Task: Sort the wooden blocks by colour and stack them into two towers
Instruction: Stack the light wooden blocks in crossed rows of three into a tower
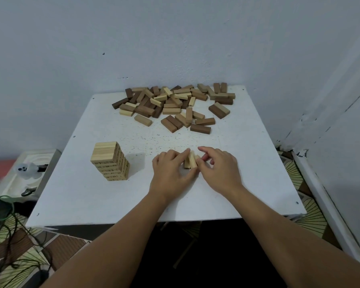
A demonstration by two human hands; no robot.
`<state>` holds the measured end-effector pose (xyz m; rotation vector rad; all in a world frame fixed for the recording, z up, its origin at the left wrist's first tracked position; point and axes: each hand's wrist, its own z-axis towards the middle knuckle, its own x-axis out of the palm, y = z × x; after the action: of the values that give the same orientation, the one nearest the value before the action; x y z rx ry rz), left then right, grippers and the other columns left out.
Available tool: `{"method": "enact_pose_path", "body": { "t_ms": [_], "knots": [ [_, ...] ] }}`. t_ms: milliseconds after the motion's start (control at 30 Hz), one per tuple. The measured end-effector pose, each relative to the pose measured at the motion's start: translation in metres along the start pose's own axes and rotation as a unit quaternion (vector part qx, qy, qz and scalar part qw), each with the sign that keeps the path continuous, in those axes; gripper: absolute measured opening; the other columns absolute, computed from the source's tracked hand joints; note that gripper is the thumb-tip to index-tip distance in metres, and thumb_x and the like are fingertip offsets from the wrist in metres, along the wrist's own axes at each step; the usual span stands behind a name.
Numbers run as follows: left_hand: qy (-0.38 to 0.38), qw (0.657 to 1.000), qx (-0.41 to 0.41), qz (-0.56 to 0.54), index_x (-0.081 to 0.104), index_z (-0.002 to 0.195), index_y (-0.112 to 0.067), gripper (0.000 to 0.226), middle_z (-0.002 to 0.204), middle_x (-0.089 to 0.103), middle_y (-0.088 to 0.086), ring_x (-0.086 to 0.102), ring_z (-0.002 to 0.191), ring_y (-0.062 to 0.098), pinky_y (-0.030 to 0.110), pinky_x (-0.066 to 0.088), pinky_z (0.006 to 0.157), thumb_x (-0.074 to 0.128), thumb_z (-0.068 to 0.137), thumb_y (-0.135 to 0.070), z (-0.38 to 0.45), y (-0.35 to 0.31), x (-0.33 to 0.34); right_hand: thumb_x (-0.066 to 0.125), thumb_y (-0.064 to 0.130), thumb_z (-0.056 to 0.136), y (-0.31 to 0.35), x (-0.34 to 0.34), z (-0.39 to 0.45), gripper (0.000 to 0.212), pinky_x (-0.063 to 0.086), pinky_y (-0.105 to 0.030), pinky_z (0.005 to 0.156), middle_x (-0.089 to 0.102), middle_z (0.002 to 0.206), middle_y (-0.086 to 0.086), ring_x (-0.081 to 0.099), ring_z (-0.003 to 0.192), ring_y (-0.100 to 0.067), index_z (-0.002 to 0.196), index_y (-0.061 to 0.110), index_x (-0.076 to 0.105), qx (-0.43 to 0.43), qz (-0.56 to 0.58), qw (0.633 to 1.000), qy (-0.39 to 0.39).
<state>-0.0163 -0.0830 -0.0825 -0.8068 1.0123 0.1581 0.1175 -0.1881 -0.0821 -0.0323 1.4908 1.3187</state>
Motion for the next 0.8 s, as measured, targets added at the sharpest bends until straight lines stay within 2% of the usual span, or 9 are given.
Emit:
{"method": "enact_pose_path", "body": {
  "t_ms": [133, 233, 467, 600, 733, 800],
  "knots": [
    [0.029, 1.000, -0.005, -0.007, 0.056, 0.146, -0.041, 0.059, 0.104, 0.045, -0.015, 0.039, 0.106, 0.010, 0.032, 0.026, 0.106, 0.062, 0.089, -0.059, -0.001, -0.001, -0.001, 0.059, 0.037, 0.095, 0.000, -0.002, 0.000, 0.033, 0.042, -0.040, 0.105, 0.066, 0.092, 0.022, 0.056, 0.089, -0.007, 0.128, 0.038, 0.066, 0.000, 0.009, 1.000, 0.006],
    [0.068, 0.998, -0.006, 0.004, 0.050, 0.149, -0.046, 0.065, 0.107, 0.042, -0.012, 0.034, 0.105, 0.012, 0.033, 0.029, 0.103, 0.043, 0.088, -0.066, 0.002, -0.001, -0.006, 0.060, 0.035, 0.096, 0.000, -0.002, 0.001, 0.032, 0.044, -0.040, 0.103, 0.065, 0.091, 0.021, 0.055, 0.089, -0.006, 0.127, 0.036, 0.066, -0.005, 0.009, 1.000, 0.005],
    [0.103, 0.994, 0.009, 0.020, 0.040, 0.155, -0.046, 0.069, 0.105, 0.040, -0.009, 0.034, 0.104, 0.015, 0.036, 0.030, 0.105, 0.028, 0.089, -0.059, 0.003, -0.002, -0.008, 0.063, 0.035, 0.099, 0.001, -0.004, 0.003, 0.028, 0.048, -0.044, 0.097, 0.063, 0.092, 0.017, 0.057, 0.088, -0.009, 0.127, 0.031, 0.067, 0.006, 0.019, 1.000, -0.002],
    [0.090, 0.996, -0.013, -0.005, 0.044, 0.153, -0.045, 0.071, 0.102, 0.038, -0.015, 0.035, 0.106, 0.012, 0.035, 0.031, 0.105, 0.042, 0.085, -0.063, 0.000, -0.008, -0.008, 0.060, 0.040, 0.099, 0.004, -0.019, 0.008, 0.038, 0.043, -0.042, 0.105, 0.061, 0.100, 0.018, 0.057, 0.091, -0.004, 0.137, 0.037, 0.059, 0.024, 0.037, 0.996, 0.075],
    [0.094, 0.995, -0.022, -0.034, 0.042, 0.156, -0.039, 0.071, 0.106, 0.044, -0.016, 0.037, 0.109, 0.008, 0.030, 0.028, 0.104, 0.051, 0.088, -0.058, 0.003, -0.005, -0.009, 0.074, 0.051, 0.088, 0.000, -0.044, 0.012, 0.071, 0.041, -0.032, 0.104, 0.051, 0.118, 0.019, 0.051, 0.104, -0.002, 0.150, 0.041, 0.042, 0.014, 0.029, 0.975, 0.219],
    [0.090, 0.995, -0.022, -0.045, 0.050, 0.152, -0.036, 0.065, 0.104, 0.047, -0.014, 0.040, 0.106, 0.008, 0.034, 0.032, 0.106, 0.053, 0.089, -0.052, 0.005, -0.001, -0.010, 0.080, 0.052, 0.082, -0.001, -0.046, 0.014, 0.081, 0.043, -0.033, 0.104, 0.049, 0.120, 0.019, 0.050, 0.106, -0.002, 0.151, 0.042, 0.040, 0.011, 0.033, 0.971, 0.238]
  ]
}}
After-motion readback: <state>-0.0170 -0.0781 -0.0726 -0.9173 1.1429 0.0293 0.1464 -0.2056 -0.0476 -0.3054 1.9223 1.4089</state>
